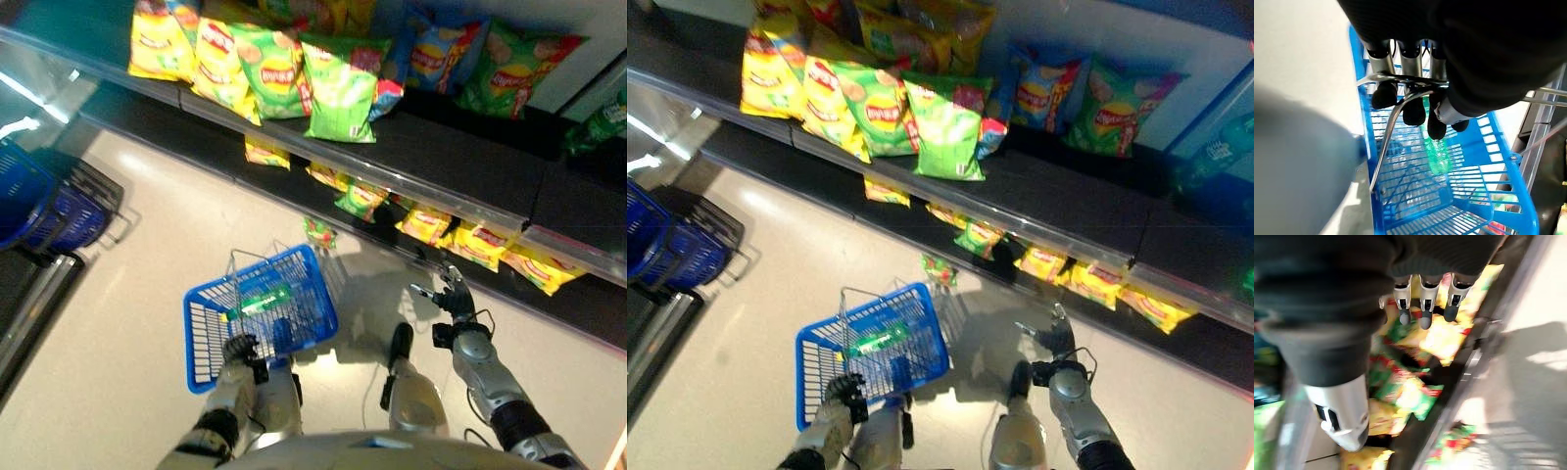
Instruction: Pick up the snacks into the basket
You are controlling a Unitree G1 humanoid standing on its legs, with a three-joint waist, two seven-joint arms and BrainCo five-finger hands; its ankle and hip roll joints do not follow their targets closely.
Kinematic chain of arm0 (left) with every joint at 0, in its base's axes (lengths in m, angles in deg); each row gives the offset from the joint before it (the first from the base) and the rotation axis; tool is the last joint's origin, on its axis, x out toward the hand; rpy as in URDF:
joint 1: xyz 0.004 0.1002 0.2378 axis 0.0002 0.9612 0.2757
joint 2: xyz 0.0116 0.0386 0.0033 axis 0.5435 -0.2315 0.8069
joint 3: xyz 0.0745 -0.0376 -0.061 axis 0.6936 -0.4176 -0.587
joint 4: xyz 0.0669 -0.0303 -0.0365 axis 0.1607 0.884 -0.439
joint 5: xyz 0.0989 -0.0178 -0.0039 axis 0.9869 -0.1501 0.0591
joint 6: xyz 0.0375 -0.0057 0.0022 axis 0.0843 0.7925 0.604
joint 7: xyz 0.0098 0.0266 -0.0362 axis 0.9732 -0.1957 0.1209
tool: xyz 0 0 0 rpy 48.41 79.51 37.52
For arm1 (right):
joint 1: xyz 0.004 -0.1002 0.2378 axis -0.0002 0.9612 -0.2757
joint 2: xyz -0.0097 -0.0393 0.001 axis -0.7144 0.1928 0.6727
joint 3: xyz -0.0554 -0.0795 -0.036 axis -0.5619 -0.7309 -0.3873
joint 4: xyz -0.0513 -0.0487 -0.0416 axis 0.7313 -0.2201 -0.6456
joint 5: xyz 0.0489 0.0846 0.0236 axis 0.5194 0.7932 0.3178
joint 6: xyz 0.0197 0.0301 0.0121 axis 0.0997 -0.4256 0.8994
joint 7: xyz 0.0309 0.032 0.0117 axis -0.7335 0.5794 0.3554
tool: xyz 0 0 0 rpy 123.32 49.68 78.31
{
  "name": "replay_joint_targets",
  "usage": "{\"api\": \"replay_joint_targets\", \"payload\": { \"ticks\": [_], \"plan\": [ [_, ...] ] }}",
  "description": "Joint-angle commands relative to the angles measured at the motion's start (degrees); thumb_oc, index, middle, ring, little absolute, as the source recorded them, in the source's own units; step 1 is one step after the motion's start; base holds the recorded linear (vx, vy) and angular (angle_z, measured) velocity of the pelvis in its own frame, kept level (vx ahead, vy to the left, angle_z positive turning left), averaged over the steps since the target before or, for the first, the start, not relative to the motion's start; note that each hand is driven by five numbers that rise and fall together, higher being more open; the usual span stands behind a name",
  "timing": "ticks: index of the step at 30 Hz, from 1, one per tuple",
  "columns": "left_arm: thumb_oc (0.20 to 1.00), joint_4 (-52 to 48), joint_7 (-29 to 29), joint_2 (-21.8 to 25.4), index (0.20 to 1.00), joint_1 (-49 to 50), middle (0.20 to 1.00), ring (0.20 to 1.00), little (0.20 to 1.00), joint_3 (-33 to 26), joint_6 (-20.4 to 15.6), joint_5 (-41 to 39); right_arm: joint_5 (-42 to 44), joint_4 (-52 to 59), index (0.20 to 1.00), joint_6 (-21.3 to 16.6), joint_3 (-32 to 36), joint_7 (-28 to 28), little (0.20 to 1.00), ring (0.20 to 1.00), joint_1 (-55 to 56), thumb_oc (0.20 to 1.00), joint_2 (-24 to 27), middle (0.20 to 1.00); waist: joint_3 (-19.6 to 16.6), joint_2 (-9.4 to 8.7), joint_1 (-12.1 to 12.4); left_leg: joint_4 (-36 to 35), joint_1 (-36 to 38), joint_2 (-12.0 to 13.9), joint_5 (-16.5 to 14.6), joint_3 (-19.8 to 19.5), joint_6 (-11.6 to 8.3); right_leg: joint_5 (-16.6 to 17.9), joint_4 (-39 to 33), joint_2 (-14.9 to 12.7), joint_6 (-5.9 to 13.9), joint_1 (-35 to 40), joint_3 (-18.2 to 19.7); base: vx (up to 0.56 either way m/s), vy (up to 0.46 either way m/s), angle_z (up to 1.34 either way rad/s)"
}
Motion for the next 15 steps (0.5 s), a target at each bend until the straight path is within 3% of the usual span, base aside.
{"api": "replay_joint_targets", "payload": {
  "ticks": [1, 4, 8, 11, 12, 15],
  "plan": [
    [0.200, -1.29, 1.65, 3.17, 0.200, -0.94, 0.200, 0.200, 0.200, -2.78, -3.42, -1.80, -2.52, 5.30, 1.000, -0.80, 0.24, -0.46, 1.000, 1.000, 0.52, 1.000, -0.18, 1.000, -2.69, -4.10, 2.10, 0.46, -0.66, 3.18, 2.72, -1.33, -1.82, -2.40, 3.12, -2.03, 1.30, -1.21, 1.29, 0.03, 0.194, 0.04],
    [0.200, -1.81, 1.96, 3.28, 0.200, -0.51, 0.200, 0.200, 0.200, -3.27, -3.64, -2.59, -2.84, 5.82, 1.000, -0.56, 0.19, -0.58, 1.000, 1.000, 0.44, 1.000, 0.00, 1.000, -2.94, -3.89, 2.19, 0.37, -0.51, 3.91, 2.85, -2.29, -2.21, -2.31, 3.51, -2.77, 1.77, -1.29, 1.52, 0.05, 0.211, 0.07],
    [0.200, -2.56, 2.91, 3.65, 0.200, 0.55, 0.200, 0.200, 0.200, -5.38, -4.44, -4.85, -3.44, 6.43, 1.000, 0.29, 0.03, -1.76, 1.000, 1.000, 0.61, 1.000, -0.04, 1.000, -3.68, -3.97, 2.42, 3.08, -1.18, 7.16, 2.40, -5.17, -3.32, -2.83, 6.64, -7.16, 3.62, -0.59, 3.64, 0.08, 0.424, 0.01],
    [0.200, -1.88, 3.72, 5.05, 0.200, -0.59, 0.200, 0.200, 0.200, -5.70, -3.99, -4.23, -3.71, 6.82, 1.000, 0.80, 0.54, -1.93, 1.000, 1.000, 1.64, 1.000, -1.20, 1.000, -4.30, -5.86, 2.35, 6.35, -1.43, 6.12, -1.94, -4.97, -2.58, -1.71, 7.70, -10.45, 5.14, 0.46, 3.66, 0.10, 0.396, -0.01],
    [0.200, -1.25, 3.74, 5.18, 0.200, -1.22, 0.200, 0.200, 0.200, -5.37, -3.67, -2.85, -3.54, 6.71, 1.000, 0.86, 0.57, -1.86, 1.000, 1.000, 2.36, 1.000, -1.98, 1.000, -4.82, -6.73, 2.36, 5.66, -1.10, 4.89, -3.63, -4.82, -2.12, 0.00, 7.41, -11.94, 5.90, 0.54, 3.50, 0.11, 0.440, 0.25],
    [0.200, 0.58, 3.67, 7.05, 0.200, -2.76, 0.200, 0.200, 0.200, -3.48, -1.95, 3.18, -2.00, 5.72, 1.000, 0.91, 0.99, -1.12, 1.000, 1.000, 3.13, 1.000, -4.95, 1.000, -5.54, -9.85, 1.69, 5.22, -0.58, 0.00, -6.43, -2.64, 0.43, 12.23, 8.47, -16.66, 6.32, -1.64, 4.78, 0.06, 0.415, 0.43]
  ]
}}
